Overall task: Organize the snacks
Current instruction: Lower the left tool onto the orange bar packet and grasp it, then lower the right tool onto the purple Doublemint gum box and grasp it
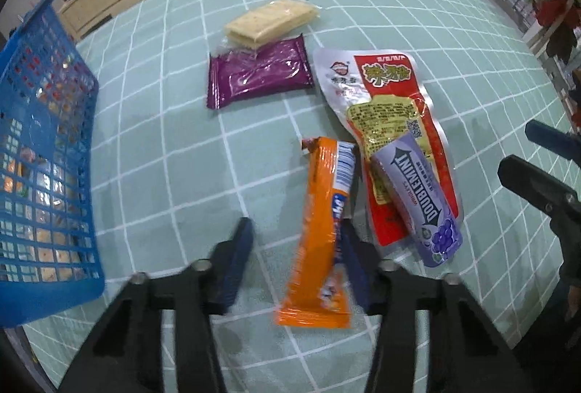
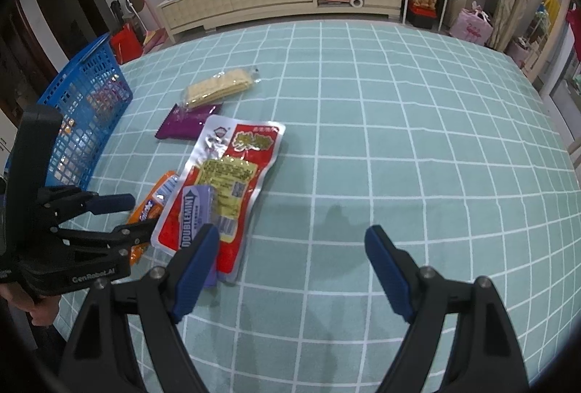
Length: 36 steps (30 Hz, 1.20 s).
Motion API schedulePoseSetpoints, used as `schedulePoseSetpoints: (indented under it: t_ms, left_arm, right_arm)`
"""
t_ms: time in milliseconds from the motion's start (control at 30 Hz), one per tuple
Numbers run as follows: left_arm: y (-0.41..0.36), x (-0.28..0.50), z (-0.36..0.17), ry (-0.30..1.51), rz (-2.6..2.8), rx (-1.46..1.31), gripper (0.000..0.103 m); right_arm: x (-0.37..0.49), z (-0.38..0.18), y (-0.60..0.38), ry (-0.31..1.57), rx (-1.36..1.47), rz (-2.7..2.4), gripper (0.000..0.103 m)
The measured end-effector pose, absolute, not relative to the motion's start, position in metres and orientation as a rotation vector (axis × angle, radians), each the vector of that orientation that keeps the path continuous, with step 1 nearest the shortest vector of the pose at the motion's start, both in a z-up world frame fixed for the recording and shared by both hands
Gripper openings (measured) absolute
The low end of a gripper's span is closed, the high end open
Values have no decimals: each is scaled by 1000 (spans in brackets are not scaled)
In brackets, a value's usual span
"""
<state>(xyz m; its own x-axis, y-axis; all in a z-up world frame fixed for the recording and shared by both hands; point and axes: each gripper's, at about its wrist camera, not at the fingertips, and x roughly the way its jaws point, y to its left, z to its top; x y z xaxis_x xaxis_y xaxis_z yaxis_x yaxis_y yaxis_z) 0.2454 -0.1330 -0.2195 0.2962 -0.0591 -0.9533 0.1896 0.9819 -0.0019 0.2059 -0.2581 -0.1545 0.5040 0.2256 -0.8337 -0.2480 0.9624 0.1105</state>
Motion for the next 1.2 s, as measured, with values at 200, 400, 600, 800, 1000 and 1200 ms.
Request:
schedulePoseSetpoints:
  t_ms: [200,400,600,800,1000,1200]
  left_arm:
    - [-148,235,-206,1226,-197,115,13]
    - [-130,213,-178,1160,-198,25,13]
    - [-123,192,-169,1119,-192,33,13]
    - [-99,175,-168,1102,-200,7,13]
    - [-98,179,-179,1104,-210,-9,13]
    - [-96,175,-178,1099,-218,-9,13]
  right_arm:
    - [204,-155,-256,1002,-23,300,86]
    - [195,-146,-242,942,-41,385,86]
    - [189,-146,-215,934,-126,479,83]
    - [202,-153,-196,986,-167,482,67]
    - [211,-166,-180,1033,-217,476,57]
    - [215,-181,-172,1078,-252,454,52]
